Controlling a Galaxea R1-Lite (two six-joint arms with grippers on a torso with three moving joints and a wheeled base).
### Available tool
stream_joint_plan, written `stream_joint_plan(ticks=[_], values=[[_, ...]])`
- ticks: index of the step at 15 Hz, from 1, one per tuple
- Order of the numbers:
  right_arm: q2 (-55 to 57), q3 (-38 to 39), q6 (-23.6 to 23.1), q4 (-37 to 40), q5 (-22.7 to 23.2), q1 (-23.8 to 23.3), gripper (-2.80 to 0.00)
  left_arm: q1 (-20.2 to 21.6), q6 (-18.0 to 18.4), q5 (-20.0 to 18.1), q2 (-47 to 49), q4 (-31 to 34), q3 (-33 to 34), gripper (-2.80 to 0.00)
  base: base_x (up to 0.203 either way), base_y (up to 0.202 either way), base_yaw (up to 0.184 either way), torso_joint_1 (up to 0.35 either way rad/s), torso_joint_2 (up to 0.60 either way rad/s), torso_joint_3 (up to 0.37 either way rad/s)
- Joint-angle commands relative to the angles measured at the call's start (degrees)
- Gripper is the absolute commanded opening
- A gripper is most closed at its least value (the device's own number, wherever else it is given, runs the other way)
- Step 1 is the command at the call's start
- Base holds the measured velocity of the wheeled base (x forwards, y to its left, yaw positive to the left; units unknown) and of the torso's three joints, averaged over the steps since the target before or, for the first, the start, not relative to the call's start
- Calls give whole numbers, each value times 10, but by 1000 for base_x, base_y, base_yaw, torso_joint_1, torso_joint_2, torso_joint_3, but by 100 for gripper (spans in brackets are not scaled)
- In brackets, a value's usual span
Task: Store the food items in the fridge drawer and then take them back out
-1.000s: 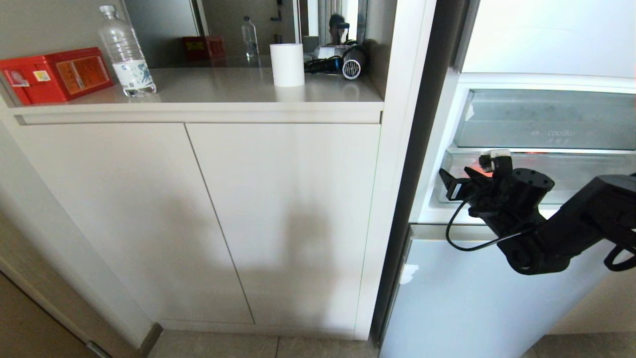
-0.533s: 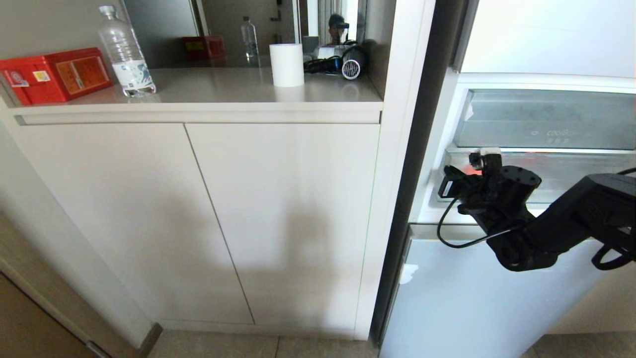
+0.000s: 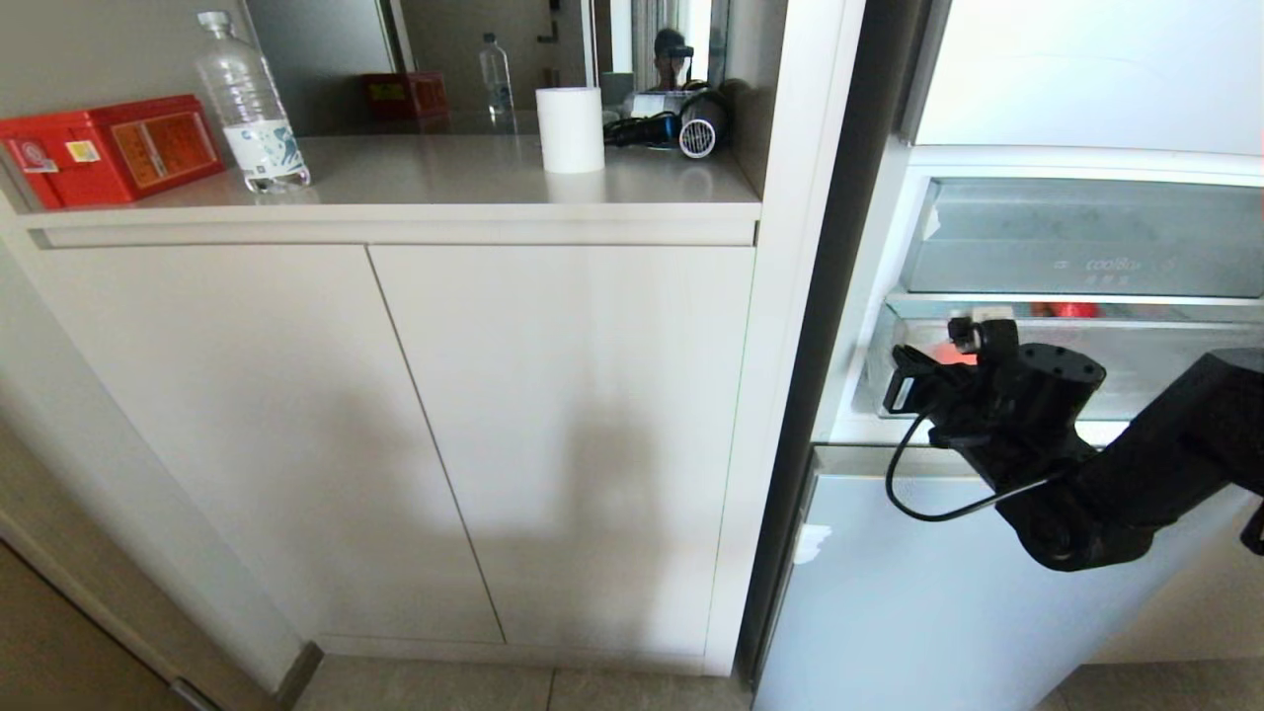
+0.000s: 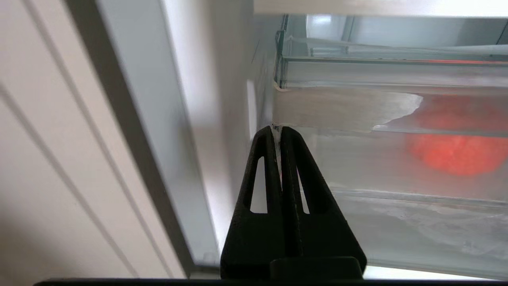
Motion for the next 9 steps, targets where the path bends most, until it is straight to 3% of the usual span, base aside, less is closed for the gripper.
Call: stream_joint_plan(ticks=[1,5,6,9], values=[[-61,81,1,-16,0,6,-280,0,-1,0,1,0,0,-280,0,0,0,0,0,0],[-136,209,2,-36,-2,12,-280,0,0,0,1,1,0,-280,0,0,0,0,0,0],[-150,233,1,-38,-6,12,0,0,-1,0,1,0,0,-280,0,0,0,0,0,0],[-206,315,17,-41,-12,13,0,0,0,0,1,1,0,-280,0,0,0,0,0,0]])
